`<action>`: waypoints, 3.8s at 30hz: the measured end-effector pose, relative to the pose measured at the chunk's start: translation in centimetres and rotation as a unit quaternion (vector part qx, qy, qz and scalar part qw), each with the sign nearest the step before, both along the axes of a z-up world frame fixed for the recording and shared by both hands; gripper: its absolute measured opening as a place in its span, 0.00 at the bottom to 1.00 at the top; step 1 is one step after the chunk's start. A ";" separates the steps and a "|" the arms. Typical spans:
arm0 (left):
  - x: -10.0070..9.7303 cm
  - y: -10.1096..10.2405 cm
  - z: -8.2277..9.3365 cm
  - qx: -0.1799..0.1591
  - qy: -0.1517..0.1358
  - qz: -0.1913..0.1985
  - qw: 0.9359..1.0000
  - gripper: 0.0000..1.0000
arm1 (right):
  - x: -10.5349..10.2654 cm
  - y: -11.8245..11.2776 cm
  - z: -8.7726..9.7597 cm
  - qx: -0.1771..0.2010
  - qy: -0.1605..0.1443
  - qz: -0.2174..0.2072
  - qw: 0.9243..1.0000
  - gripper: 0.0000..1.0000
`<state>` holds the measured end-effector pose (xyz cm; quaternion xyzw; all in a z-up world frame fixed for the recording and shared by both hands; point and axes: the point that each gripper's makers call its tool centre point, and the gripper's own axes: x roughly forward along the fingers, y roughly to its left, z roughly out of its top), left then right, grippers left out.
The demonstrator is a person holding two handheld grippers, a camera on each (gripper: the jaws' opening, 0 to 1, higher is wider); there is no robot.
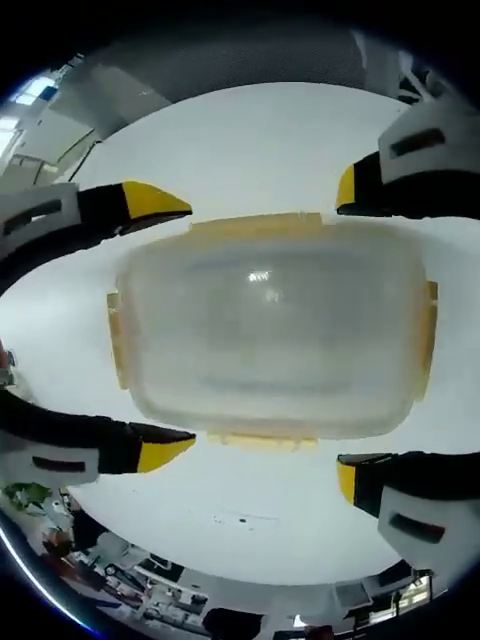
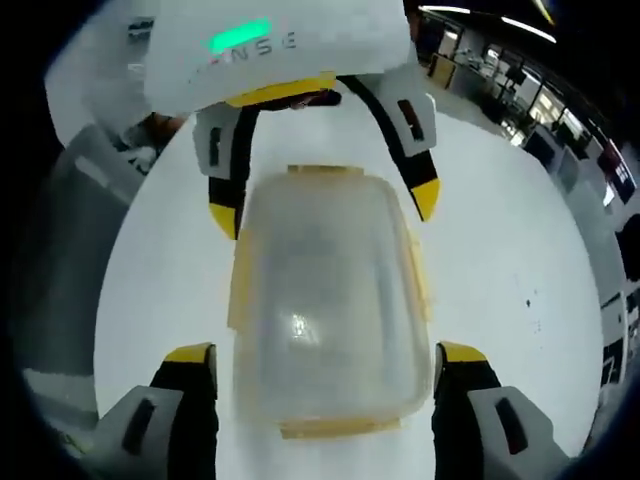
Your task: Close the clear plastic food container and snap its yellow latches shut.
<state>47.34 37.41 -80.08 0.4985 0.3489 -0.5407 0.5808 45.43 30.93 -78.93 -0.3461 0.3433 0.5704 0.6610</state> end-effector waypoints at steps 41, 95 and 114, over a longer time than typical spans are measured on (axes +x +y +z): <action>-0.2 1.2 3.1 -0.372 -0.049 0.319 0.871 0.98 | 0.1 -2.1 2.5 0.297 -0.090 -0.302 0.901 0.97; -3.6 6.8 4.0 -0.410 -0.052 0.424 0.806 0.91 | -5.1 -7.2 3.3 0.313 -0.083 -0.365 0.873 0.90; -6.4 8.2 3.8 -0.418 -0.047 0.448 0.789 0.90 | -6.8 -7.8 3.1 0.319 -0.070 -0.381 0.865 0.90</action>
